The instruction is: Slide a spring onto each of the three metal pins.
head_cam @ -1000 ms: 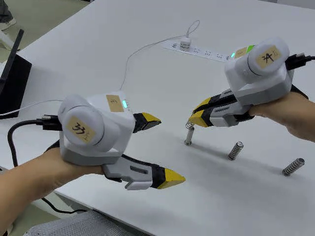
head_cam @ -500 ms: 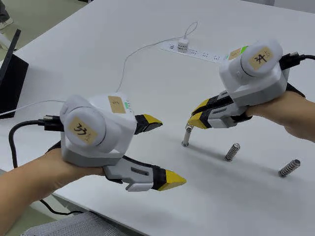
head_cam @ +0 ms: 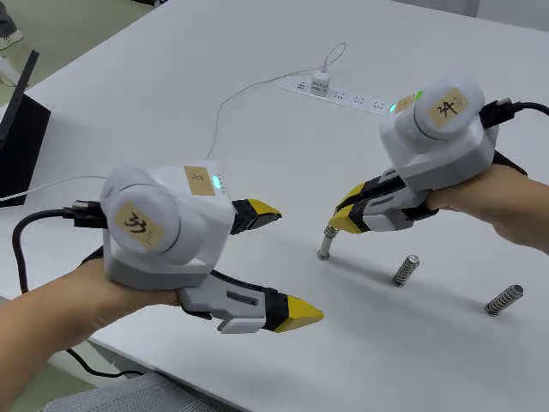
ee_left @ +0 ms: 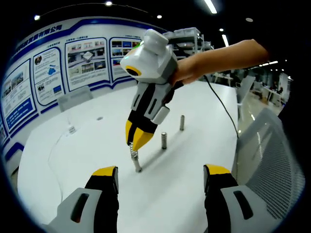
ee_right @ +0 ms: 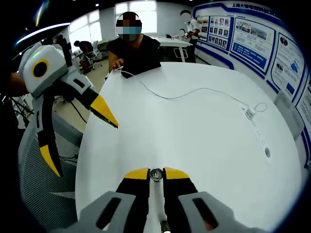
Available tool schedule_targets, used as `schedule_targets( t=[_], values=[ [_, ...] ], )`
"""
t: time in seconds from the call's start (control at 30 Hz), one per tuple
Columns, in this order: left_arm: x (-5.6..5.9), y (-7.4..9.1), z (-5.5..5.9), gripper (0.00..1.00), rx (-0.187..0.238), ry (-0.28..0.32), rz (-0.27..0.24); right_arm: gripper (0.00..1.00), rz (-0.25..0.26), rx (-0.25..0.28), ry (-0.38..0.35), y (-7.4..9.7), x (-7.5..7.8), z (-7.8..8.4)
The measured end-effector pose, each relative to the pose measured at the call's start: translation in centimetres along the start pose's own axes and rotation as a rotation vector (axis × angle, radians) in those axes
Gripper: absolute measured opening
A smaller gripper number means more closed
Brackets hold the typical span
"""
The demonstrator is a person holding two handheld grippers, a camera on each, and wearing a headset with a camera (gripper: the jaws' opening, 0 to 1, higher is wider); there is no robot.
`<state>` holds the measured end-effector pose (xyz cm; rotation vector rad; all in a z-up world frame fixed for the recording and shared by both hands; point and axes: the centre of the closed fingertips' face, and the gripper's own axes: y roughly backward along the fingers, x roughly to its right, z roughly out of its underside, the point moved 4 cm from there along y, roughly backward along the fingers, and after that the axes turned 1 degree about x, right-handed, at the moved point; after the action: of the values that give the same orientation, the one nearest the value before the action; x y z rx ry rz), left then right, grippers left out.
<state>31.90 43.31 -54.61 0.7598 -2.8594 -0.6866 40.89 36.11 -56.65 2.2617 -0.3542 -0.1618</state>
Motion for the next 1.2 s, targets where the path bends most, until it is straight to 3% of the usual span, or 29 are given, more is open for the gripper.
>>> schedule_targets(
  t=[0.73, 1.2],
  values=[
    [-0.9, 0.4, 0.7, 0.77, 0.02, 0.029, 0.014, 0.11, -0.012, -0.084, 0.004, -3.0, 0.5, 1.8],
    [-1.6, 0.7, 0.9, 0.81, 0.024, 0.026, 0.015, 0.11, -0.012, -0.084, 0.006, -3.7, 0.7, 2.3]
  ],
)
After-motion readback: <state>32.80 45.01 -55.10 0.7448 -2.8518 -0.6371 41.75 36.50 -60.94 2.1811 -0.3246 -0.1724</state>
